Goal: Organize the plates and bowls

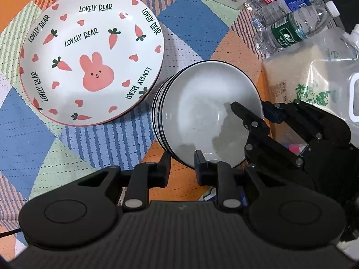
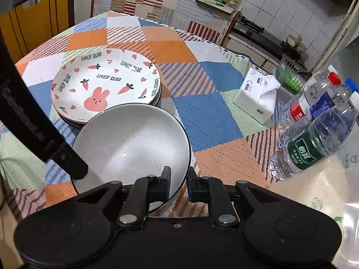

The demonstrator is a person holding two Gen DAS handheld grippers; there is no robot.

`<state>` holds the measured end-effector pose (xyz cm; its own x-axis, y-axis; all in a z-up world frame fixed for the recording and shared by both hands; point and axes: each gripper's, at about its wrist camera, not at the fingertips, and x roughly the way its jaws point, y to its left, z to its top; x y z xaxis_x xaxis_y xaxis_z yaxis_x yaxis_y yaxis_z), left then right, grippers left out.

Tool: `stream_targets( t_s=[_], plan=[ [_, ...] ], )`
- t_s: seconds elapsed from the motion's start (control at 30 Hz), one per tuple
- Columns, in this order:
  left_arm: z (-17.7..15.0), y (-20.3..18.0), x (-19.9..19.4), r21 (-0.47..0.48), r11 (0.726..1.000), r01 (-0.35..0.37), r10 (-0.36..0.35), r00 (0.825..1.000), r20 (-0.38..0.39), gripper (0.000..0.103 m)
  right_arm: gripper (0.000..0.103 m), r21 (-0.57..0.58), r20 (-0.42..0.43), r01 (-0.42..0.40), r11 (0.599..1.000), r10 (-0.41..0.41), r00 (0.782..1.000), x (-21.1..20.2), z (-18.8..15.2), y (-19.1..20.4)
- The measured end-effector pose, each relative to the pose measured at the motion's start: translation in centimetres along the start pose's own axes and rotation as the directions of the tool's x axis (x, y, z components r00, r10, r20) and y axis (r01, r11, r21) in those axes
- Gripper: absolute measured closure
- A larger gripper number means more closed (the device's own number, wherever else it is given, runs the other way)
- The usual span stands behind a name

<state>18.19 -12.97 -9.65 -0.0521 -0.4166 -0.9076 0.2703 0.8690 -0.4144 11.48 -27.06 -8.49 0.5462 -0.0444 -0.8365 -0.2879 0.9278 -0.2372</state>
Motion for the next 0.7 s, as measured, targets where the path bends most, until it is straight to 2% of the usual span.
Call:
stream_targets(
  t_s=[0.2,0.4,0.57,0.7],
  plan=[
    [-0.7,-0.2,-0.5,0.021,1.000,0.012,-0.012,1.000,0.001,0.083,0.081,0.054,0.040,-0.067,0.996,0.065,0.997,-0.9,-0.4,-1.0],
    [-1.5,-0.5,-2.5,0.071,0.997,-0.002,0.000,0.999,0.033,0.077,0.078,0.081,0.089,-0.178,0.981,0.171,0.981,-4.2,-1.5,-2.9],
    [-2.5,-0.8,-4.1,0.102,0.995,0.001,-0.008,0.998,0.067,0.070,0.064,0.045,0.099,-0.225,0.973,0.220,0.971,-6.2,-2.7,-3.3],
    [-3.5,-1.0,-4.4,0.119,0.992,-0.031,0.018,0.995,0.103,0.069,0.063,0.057,0.076,-0.244,0.968,0.239,0.968,-5.9,-3.6,-3.1]
  ],
)
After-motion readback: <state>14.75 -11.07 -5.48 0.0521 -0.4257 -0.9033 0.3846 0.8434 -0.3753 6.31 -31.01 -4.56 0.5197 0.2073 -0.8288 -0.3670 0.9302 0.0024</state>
